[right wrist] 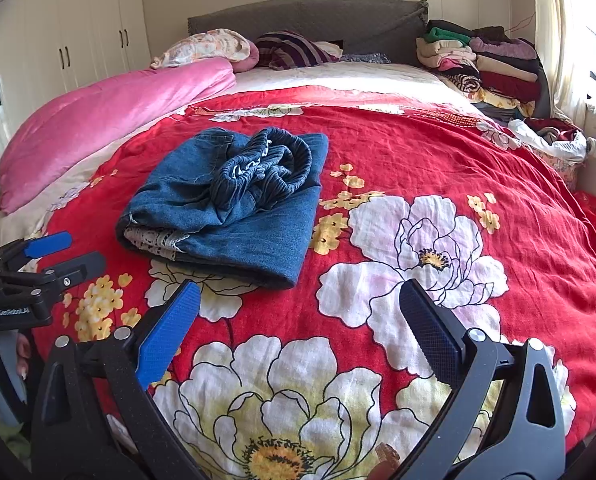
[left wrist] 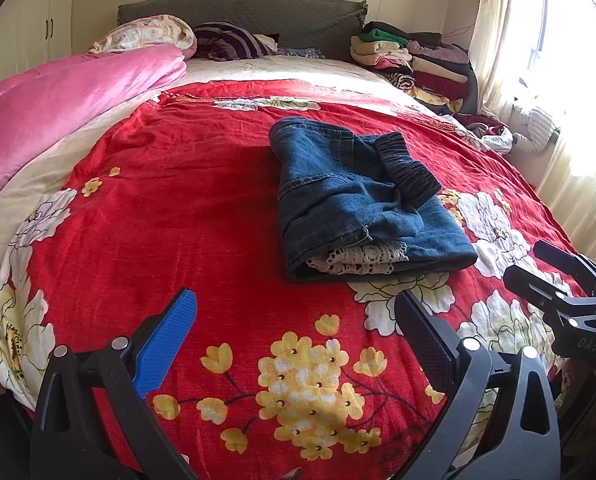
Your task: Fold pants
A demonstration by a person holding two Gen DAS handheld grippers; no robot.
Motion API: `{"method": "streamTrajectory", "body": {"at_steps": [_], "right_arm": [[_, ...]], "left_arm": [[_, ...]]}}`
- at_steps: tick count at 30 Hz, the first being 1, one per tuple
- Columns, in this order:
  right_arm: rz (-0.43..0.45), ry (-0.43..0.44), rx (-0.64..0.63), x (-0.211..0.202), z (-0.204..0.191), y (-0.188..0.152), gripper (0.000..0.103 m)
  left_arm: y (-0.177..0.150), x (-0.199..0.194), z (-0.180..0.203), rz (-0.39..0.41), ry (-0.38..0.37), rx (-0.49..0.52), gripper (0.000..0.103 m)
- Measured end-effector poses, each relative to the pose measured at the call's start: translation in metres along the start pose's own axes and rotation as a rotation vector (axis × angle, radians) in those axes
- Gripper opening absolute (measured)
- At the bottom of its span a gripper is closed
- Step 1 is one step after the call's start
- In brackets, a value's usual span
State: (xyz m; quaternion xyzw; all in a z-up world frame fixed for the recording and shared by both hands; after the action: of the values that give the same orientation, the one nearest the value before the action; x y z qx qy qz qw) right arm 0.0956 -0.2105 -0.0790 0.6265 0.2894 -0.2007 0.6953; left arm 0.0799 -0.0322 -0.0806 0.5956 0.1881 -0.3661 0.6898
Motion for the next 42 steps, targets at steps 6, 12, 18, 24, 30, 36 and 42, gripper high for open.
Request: {"method": "streamTrajectory", "body": {"at_steps": [6, 12, 18, 24, 30, 36, 42], "right_arm": [[0.0, -0.001, -0.002, -0.0005, -0.0013, 0.0009, 0.094], [0.001, -0.002, -0.005, -0.0005, -0.0027, 0.0018, 0.094], [0.002, -0.002, -0.007, -0.0007, -0.0029, 0.0022, 0.094], [0.001, -0.002, -0.007, -0.0008, -0.0034, 0.0023, 0.094], [0.002, -0.003, -0.006, -0.0009, -0.0033, 0.0025, 0.094], [0.001, -0.003, -0.007, -0.0004, -0.0034, 0.0022, 0.094], [0.001, -0.004, -0.009, -0.0004, -0.003, 0.0022, 0.094]], "left_arm": [[0.0002, 0.0, -0.001, 0.001, 0.003, -0.002, 0.099], [0.0002, 0.0004, -0.002, 0.001, 0.006, -0.001, 0.099], [0.0001, 0.0008, -0.0057, -0.003, 0.011, -0.003, 0.099], [0.0003, 0.0011, -0.0057, -0.002, 0.011, -0.004, 0.099], [0.0005, 0.0009, -0.0066, -0.002, 0.021, -0.002, 0.099], [0.0006, 0.0006, -0.0067, -0.003, 0.029, -0.004, 0.099], [-0.0001, 0.001, -0.0086, -0.008, 0.045, -0.002, 0.099]]}}
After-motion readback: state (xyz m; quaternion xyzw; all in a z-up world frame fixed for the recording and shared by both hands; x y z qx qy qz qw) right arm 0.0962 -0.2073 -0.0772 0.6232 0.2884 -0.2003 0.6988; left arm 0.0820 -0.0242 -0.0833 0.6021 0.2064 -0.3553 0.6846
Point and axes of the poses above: each gripper's, at about its wrist camera, not at the fingertips, and x roughly the way its jaws point, z to its right, y to its top, the point moved 10 cm from there along x, roughly the way its jaws point, and after that the axes turned 9 degrees about -x, right-handed, at the moved point
